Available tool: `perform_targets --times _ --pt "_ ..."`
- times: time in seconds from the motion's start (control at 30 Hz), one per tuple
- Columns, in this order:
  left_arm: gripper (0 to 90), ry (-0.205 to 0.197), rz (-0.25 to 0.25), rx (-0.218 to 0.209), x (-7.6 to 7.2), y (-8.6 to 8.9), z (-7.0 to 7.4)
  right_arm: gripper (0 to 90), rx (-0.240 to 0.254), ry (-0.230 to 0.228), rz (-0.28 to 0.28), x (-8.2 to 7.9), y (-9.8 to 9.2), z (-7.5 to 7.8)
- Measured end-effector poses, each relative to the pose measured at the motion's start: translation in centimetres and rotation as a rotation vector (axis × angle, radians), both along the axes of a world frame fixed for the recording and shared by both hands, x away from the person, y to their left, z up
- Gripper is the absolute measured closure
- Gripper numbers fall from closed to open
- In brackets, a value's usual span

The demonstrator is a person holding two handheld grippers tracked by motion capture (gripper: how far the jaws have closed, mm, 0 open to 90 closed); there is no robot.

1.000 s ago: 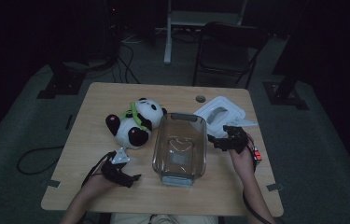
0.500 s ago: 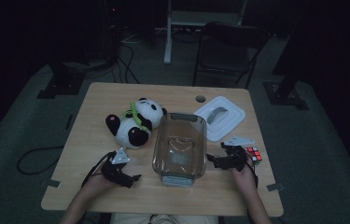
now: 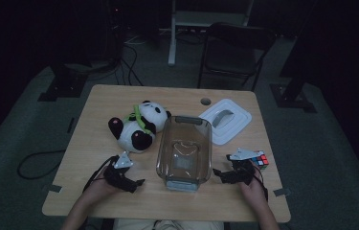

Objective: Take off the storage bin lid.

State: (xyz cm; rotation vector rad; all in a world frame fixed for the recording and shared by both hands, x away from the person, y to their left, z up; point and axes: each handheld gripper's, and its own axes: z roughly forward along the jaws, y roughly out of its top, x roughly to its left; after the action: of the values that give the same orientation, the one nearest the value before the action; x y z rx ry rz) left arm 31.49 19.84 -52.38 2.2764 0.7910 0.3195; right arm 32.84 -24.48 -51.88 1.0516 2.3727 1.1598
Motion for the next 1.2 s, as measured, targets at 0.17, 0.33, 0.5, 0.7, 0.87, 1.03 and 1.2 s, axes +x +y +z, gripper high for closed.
perform_targets --times 0.17,0.33,0.5,0.7,0.87,1.03,1.2 --pt "3.7 0.005 0.004 -0.010 0.0 0.1 0.0 13.2 -0.034 0.029 0.023 0.0 0.3 -0.7" --pt "3.7 -0.001 0.012 -0.002 0.0 -0.1 0.0 13.3 -0.090 0.021 0.048 -0.1 0.9 -0.8" --pt "3.6 -0.004 0.011 0.005 -0.1 -0.2 0.0 13.5 -0.091 0.019 0.051 -0.3 1.1 -0.8" --pt "3.5 -0.004 0.023 0.004 -0.2 -0.2 0.0 13.5 -0.086 0.024 0.008 -0.6 1.2 -0.8" --pt "3.5 -0.004 0.023 0.004 -0.2 -0.2 0.0 12.9 -0.087 0.025 -0.015 -0.6 1.4 -0.8" --pt "3.4 -0.002 0.026 0.006 -0.2 -0.2 0.0 11.8 -0.090 0.026 -0.020 -0.4 1.6 -0.8" --pt "3.4 -0.004 0.025 0.002 -0.1 -0.1 0.0 11.8 -0.090 0.026 -0.020 -0.4 1.6 -0.8"
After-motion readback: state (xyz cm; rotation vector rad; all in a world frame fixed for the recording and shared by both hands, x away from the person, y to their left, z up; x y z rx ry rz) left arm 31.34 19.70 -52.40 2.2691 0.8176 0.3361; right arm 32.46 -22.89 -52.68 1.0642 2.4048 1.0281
